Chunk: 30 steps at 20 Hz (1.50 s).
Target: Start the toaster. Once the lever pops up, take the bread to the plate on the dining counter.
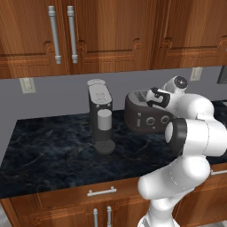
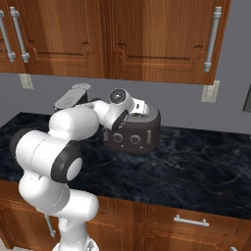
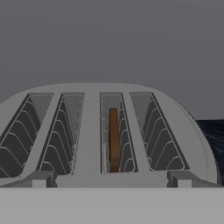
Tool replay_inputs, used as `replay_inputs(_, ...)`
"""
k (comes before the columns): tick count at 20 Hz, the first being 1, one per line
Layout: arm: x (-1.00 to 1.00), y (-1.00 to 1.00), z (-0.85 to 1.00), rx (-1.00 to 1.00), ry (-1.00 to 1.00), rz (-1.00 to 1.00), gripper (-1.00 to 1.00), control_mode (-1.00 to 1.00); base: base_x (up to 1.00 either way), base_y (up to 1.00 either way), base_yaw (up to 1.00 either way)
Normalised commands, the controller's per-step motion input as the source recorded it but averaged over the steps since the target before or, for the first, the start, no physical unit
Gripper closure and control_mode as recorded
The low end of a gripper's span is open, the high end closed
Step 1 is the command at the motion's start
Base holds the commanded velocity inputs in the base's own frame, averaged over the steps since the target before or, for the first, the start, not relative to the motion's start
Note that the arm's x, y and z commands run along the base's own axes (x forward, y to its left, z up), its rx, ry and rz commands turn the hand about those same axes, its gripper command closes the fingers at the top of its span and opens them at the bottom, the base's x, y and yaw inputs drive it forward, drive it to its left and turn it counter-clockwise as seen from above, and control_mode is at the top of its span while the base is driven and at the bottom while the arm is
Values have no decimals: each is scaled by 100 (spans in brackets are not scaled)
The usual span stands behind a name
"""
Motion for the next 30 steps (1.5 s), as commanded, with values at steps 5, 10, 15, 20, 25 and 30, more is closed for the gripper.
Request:
replay_inputs(5,0,0,0,0,0,0,-100,-100,0,0,0)
replay_inputs(10,0,0,0,0,0,0,-100,-100,0,0,0)
replay_inputs(15,0,0,0,0,0,0,-100,-100,0,0,0)
replay_inputs(20,0,0,0,0,0,0,-100,-100,0,0,0)
replay_inputs(25,0,0,0,0,0,0,-100,-100,0,0,0)
replay_inputs(30,0,0,0,0,0,0,-100,-100,0,0,0)
